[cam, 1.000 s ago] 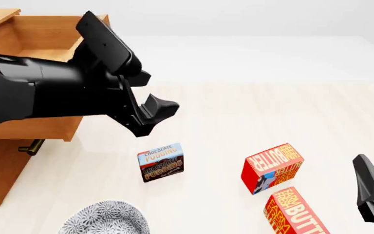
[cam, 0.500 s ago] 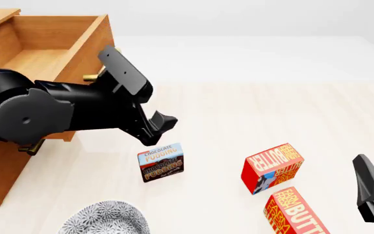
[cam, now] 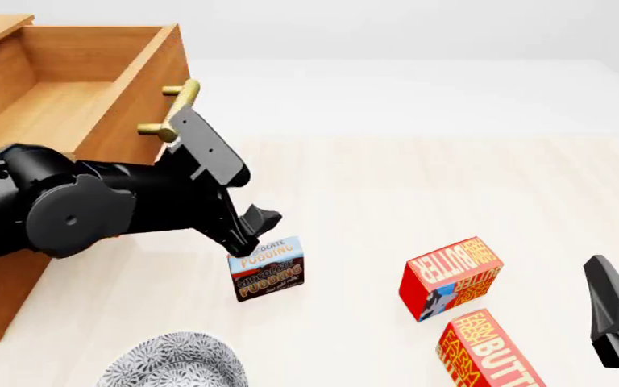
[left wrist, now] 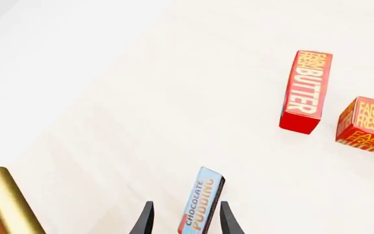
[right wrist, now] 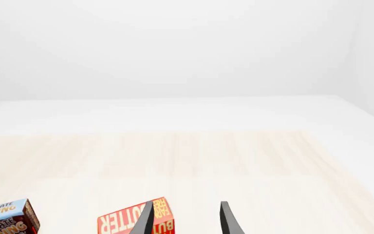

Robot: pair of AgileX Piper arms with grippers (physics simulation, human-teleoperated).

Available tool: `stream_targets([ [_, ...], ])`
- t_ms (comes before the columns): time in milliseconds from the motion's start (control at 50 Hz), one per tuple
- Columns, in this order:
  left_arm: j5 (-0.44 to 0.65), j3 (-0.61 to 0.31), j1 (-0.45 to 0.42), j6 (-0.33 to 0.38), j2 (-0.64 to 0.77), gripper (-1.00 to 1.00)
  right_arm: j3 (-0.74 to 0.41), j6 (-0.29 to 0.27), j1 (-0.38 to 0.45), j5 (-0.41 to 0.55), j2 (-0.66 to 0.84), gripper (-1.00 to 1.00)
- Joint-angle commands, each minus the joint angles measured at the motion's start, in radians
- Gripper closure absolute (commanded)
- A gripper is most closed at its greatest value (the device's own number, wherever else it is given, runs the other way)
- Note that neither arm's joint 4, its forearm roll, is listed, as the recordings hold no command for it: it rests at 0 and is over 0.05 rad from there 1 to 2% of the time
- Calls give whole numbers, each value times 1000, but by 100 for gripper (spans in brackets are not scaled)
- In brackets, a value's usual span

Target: Put the chocolate pudding in the top drawer of the cabinet and close it.

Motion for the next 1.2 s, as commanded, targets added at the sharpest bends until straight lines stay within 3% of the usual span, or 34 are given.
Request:
stream_targets([
  [20, -37, 43, 3, 43, 14, -100, 0, 0, 0, 0, 0, -100],
  [40, -56, 63, 7, 67, 17, -100, 0, 0, 0, 0, 0, -100],
  [300, -69, 79, 10, 72, 26, -100, 0, 0, 0, 0, 0, -100],
  [1200, -135, 90, -15, -14, 128, -100, 0, 0, 0, 0, 0, -100],
])
